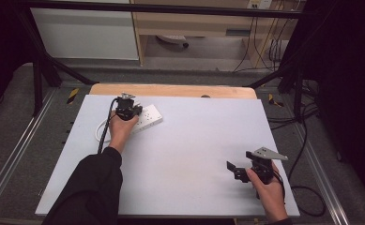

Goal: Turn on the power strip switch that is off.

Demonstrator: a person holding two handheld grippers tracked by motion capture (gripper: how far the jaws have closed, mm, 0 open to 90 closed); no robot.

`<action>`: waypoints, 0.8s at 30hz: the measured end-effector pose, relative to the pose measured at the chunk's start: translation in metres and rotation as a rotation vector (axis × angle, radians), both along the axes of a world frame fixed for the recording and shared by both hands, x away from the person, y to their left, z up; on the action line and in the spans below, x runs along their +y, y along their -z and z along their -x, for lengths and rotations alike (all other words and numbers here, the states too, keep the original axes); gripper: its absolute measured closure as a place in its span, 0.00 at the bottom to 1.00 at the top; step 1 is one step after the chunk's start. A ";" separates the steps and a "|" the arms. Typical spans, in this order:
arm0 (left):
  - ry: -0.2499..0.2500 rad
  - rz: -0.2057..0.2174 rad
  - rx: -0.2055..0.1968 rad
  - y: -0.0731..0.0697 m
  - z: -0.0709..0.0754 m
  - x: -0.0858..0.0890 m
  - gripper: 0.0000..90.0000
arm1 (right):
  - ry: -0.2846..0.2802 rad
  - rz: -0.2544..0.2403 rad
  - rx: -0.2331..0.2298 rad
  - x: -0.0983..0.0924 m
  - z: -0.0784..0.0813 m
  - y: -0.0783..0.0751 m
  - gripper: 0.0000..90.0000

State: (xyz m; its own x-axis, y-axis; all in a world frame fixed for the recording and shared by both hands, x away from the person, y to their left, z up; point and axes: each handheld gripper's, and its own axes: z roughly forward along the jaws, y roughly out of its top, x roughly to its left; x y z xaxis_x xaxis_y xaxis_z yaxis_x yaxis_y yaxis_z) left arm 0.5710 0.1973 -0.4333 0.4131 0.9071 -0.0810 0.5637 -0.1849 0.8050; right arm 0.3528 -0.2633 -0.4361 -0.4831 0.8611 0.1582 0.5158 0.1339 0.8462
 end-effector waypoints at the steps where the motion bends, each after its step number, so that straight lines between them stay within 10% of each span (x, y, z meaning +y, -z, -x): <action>1: 0.001 0.003 -0.002 0.000 0.000 0.000 1.00 | 0.000 0.000 0.000 0.000 0.000 0.000 0.05; 24: 0.002 0.023 -0.012 -0.004 0.001 0.000 0.78 | -0.003 0.000 0.002 0.001 0.000 0.000 0.05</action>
State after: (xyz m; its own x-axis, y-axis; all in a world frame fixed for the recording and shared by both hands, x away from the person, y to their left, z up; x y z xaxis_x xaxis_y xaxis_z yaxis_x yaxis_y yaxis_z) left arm 0.5697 0.1970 -0.4295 0.4156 0.9043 -0.0972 0.5536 -0.1667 0.8159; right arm 0.3529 -0.2627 -0.4361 -0.4857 0.8595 0.1594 0.5174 0.1356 0.8449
